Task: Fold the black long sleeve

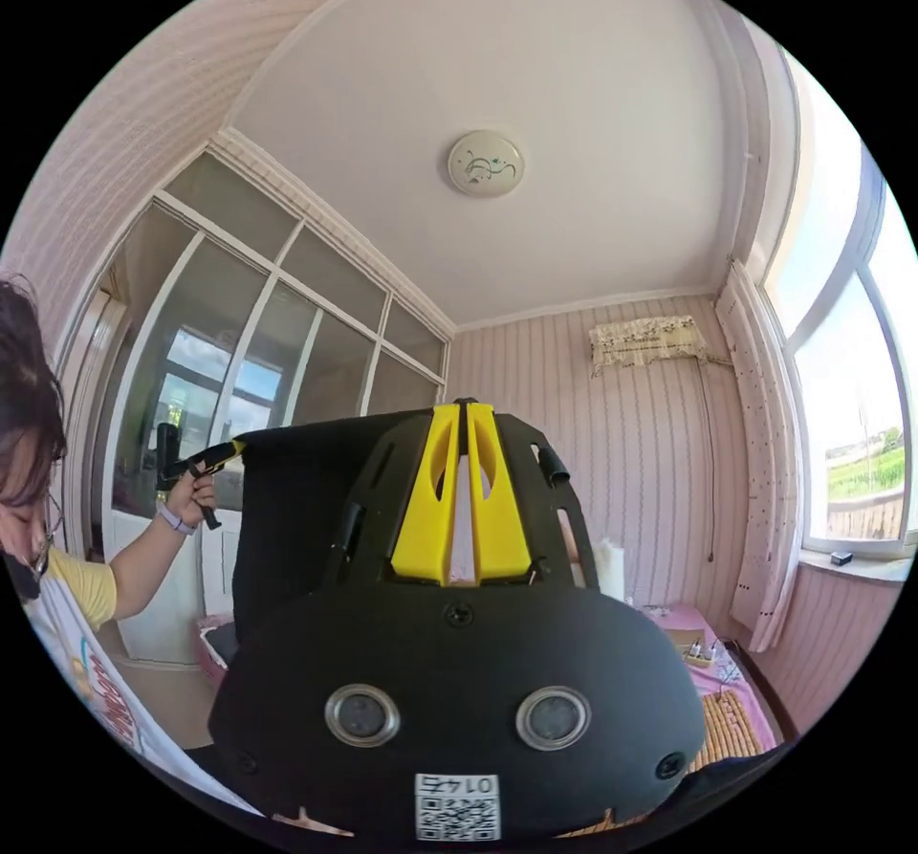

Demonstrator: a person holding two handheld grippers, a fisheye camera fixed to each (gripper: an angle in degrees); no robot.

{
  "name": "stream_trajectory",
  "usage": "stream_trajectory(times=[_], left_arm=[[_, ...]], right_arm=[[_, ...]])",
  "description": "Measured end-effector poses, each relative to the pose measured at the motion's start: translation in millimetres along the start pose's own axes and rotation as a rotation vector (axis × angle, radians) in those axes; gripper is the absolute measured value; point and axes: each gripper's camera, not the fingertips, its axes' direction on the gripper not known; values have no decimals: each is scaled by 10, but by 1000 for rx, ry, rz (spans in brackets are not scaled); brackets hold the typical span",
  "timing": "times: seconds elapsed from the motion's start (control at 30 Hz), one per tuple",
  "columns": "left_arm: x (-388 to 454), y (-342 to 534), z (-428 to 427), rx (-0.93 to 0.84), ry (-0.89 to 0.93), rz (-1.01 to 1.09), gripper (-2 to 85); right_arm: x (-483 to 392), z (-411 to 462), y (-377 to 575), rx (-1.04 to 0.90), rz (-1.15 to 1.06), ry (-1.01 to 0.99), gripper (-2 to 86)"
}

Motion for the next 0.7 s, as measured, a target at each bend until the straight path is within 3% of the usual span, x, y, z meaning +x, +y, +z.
stream_trajectory(times=[0.17,0.4,0.53,0.7], left_arm=[[563,-773,-573,173,-28,191,-10],[622,-1150,-455,159,-46,267,-10],[-85,-725,410,-49,-97,161,-10],[-1448,692,1896,-425,-257,-149,-10]], right_arm=[[-462,-571,-641,114,-167,-75,4],[-602,-432,-935,61,-261,-28,4],[-164,498,-462,-196,-207,-24,2],[688,2132,1119,-599,-1,-55,-4]])
